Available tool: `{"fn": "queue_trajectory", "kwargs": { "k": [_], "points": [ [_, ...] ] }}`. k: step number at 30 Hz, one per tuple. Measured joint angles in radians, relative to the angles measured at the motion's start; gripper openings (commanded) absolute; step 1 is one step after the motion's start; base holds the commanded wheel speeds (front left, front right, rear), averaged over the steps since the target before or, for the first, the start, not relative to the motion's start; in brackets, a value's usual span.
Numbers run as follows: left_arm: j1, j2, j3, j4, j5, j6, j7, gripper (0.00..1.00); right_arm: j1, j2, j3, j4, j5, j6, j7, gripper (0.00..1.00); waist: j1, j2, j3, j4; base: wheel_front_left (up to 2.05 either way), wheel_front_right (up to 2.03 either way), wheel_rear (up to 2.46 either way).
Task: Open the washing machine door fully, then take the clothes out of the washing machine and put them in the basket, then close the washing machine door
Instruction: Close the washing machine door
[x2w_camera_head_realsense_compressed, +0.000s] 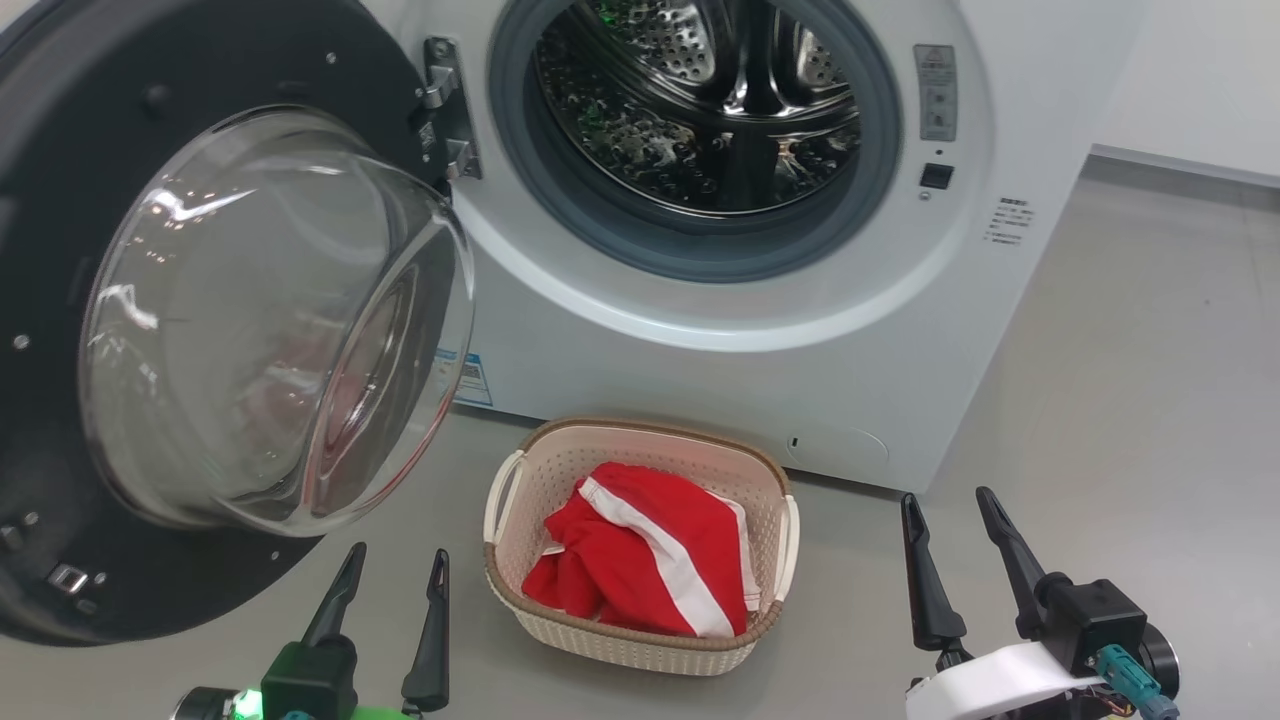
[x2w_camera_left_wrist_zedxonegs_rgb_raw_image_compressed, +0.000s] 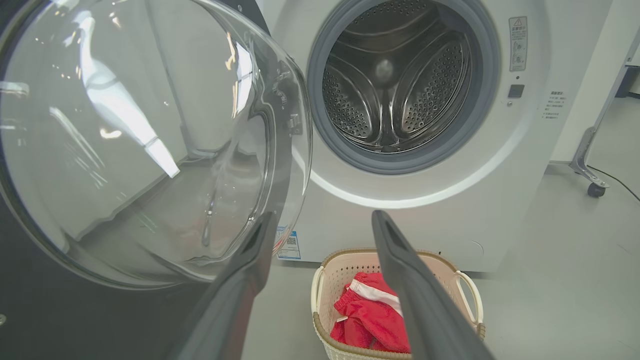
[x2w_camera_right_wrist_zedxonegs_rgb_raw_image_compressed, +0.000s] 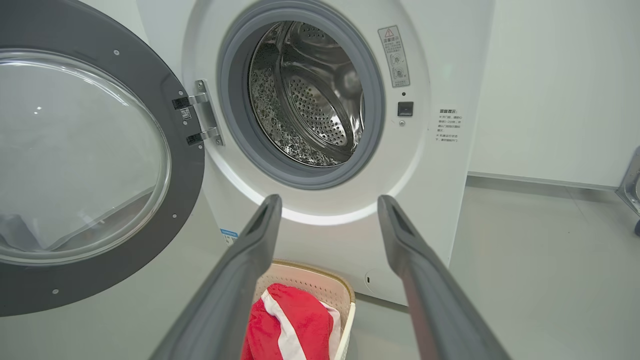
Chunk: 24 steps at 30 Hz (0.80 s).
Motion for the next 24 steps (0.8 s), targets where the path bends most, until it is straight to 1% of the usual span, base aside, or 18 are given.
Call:
{"fn": "queue_trajectory", "kwargs": {
  "k": [13, 14, 17, 24],
  "points": [
    [-0.001, 0.0, 0.005, 0.005, -0.01, 0.009, -0.01, 1.0, -0.001, 0.0, 0.022, 0.001, 0.0, 0.004, 0.0, 1.0, 0.0, 0.0, 0.015, 0.154, 0.0, 0.0, 0.0],
    [-0.001, 0.0, 0.008, 0.005, -0.01, 0.01, -0.01, 1.0, -0.002, 0.0, 0.026, 0.003, 0.0, 0.009, 0.0, 1.0, 0.0, 0.0, 0.016, 0.16, 0.0, 0.0, 0.0],
    [-0.001, 0.0, 0.014, 0.005, -0.01, 0.013, -0.011, 1.0, -0.003, 0.001, 0.037, 0.008, 0.0, 0.009, 0.0, 1.0, 0.0, 0.0, 0.019, 0.17, 0.0, 0.0, 0.0],
    [-0.001, -0.001, 0.017, 0.005, -0.01, 0.016, -0.013, 1.0, -0.007, 0.0, 0.044, 0.012, 0.0, 0.009, 0.0, 1.0, 0.0, 0.0, 0.019, 0.171, 0.0, 0.0, 0.0]
  ]
}}
